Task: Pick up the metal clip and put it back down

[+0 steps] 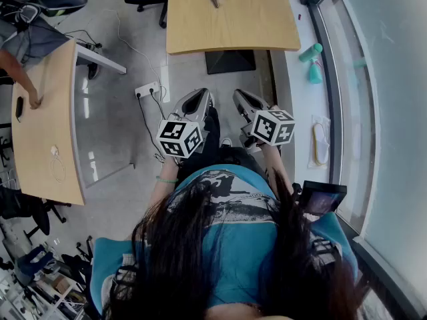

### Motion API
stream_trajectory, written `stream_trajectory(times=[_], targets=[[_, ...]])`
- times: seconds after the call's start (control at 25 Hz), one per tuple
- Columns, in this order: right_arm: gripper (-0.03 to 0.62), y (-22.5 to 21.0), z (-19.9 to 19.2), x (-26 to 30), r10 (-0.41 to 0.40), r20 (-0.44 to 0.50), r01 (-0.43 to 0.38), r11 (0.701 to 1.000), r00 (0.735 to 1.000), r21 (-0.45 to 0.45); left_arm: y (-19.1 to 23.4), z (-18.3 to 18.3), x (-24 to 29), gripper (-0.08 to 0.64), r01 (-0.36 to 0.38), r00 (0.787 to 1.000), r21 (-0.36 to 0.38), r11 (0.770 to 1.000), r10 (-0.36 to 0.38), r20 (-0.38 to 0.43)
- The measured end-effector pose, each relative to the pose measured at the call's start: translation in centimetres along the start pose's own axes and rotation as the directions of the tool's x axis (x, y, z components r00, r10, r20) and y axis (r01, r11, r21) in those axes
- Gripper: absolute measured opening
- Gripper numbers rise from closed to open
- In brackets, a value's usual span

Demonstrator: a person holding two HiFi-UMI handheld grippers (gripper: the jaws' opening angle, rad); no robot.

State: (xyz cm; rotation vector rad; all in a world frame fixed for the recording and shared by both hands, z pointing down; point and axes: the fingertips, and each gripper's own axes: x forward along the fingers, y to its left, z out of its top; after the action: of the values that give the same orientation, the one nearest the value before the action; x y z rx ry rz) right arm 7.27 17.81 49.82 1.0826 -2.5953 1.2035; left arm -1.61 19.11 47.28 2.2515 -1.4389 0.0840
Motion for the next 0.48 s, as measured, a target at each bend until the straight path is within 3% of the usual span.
stream_trajectory(times=[0.16,0.48], targets=[[0.023,-1.5,2.2,2.2,-0.011,0.016,0.011,1.0,1.0,0.005,2.2,1.6,3.2,0.006,0.006,1.0,0.012,1.0,-0.006,0.002],[0.023,-5.9,10.0,8.8,-0.071,0.058,0.07,0.997,0.996,0.029,6.9,7.3,12.5,0.037,0.098,0.995,0.052,0.994,-0.098,0.0]])
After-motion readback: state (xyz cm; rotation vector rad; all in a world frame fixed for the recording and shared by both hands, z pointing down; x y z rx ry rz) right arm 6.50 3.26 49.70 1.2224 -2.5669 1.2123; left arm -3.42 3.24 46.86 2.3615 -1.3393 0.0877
